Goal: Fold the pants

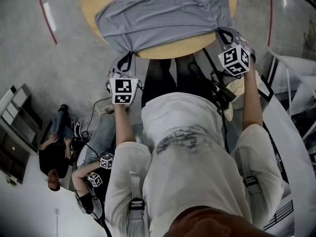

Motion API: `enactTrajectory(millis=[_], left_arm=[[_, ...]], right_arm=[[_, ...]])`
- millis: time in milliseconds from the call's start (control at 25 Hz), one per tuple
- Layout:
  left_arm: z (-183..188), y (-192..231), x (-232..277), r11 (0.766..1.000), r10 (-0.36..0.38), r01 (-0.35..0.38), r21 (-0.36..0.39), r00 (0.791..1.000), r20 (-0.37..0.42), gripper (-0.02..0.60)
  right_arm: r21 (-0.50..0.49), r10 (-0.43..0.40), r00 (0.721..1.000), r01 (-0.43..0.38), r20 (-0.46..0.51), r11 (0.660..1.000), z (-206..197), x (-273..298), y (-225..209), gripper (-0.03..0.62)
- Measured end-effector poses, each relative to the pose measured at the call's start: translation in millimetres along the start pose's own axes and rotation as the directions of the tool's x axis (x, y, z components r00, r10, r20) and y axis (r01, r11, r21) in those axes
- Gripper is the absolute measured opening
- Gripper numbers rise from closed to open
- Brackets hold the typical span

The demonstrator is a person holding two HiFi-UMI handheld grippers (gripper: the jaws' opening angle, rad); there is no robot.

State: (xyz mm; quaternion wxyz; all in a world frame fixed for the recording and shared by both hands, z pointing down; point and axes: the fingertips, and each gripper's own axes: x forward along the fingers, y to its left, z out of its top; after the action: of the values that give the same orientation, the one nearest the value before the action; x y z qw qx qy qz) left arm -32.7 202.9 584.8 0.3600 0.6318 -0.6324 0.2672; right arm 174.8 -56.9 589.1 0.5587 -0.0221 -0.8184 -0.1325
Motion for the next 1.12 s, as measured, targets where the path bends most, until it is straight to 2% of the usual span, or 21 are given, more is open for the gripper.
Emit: enactTrajectory(millis=[440, 640, 1120], left_arm=[[-2.0, -14.7, -26.0, 0.999, -0.038, 0.038, 0.024, 0.999, 0.023, 0.026], [5.7, -9.6, -30.5, 0.999, -0.039, 0.038, 0.014, 0.999, 0.039, 0.025], [55.1, 26.8, -44.6, 1.000, 0.004, -0.004, 0.003, 0.993, 0.115, 0.025]], right_arm=[[0.045, -0.016, 0.999, 0.018, -0.032, 0.999, -20.6, -25.5, 29.8, 0.021], [0.076, -0.034, 0.999, 0.035, -0.022, 0.997, -17.6, -30.3, 32.8, 0.020], [0.090, -0.063, 0.998, 0.061, 0.023, 0.994, 13.0, -44.5, 8.3, 0.020]])
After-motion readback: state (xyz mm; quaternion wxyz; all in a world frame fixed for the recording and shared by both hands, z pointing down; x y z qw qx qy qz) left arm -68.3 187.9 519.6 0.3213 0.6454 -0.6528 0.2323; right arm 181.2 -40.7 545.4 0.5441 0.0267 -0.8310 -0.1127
